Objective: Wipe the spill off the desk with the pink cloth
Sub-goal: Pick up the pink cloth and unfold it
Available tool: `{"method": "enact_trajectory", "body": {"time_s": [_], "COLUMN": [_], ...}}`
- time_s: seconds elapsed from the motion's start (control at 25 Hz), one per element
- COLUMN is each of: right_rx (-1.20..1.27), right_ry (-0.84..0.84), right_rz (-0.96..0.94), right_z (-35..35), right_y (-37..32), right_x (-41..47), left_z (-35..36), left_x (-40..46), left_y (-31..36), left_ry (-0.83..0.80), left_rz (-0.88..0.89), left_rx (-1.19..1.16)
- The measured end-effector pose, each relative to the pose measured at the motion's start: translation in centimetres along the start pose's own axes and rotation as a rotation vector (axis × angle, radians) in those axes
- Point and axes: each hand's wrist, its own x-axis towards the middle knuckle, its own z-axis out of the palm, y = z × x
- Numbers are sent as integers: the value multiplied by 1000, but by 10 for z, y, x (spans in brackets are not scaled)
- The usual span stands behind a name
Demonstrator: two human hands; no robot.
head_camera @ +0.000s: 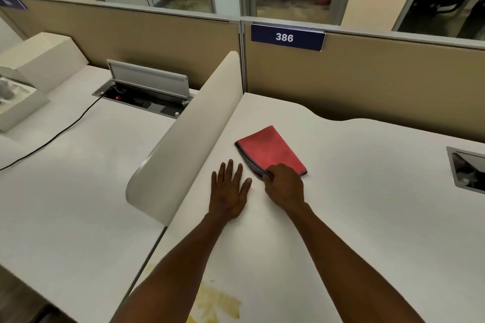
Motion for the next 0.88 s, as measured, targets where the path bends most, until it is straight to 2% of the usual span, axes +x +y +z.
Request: {"method": "enact_trajectory", "body": {"time_s": [0.12, 0.2, 0.28, 0.36, 0.44, 0.52, 0.56, 0.72, 0.8, 0.88], "right_rx": [287, 446, 574, 488, 387, 372, 396, 450, 583, 719], "right_ry": [-98, -235, -423, -498, -402, -211, -172, -217, -194, -245], "right_rz": [74, 115, 172, 159, 159, 153, 132, 65, 116, 193], "right_z": [-17, -38, -59, -69, -72, -71, -70, -59, -56, -53], "right_y": [6, 16, 24, 30, 26, 12, 3, -22, -23, -23], "right_x": [-48, -71, -84, -91, -92, -87, -85, -82, -84, -89], "left_z": [-2, -2, -7, -5, -5, -11, -14, -32, -40, -50], "left_x": [-12, -28, -43, -53, -62, -68, -71, -81, -82, -85], "left_y": [32, 50, 64, 65, 64, 63, 63, 60, 55, 51], "left_ry": [161, 263, 180, 90, 40, 9, -19, -104, -82, -79], "left_rz": [-212, -358, -537, -639, -672, -640, -605, -426, -382, -408], "left_rx": [-421, -643, -983, -1249, -1337, -1385, -1415, -1365, -1348, -1386]}}
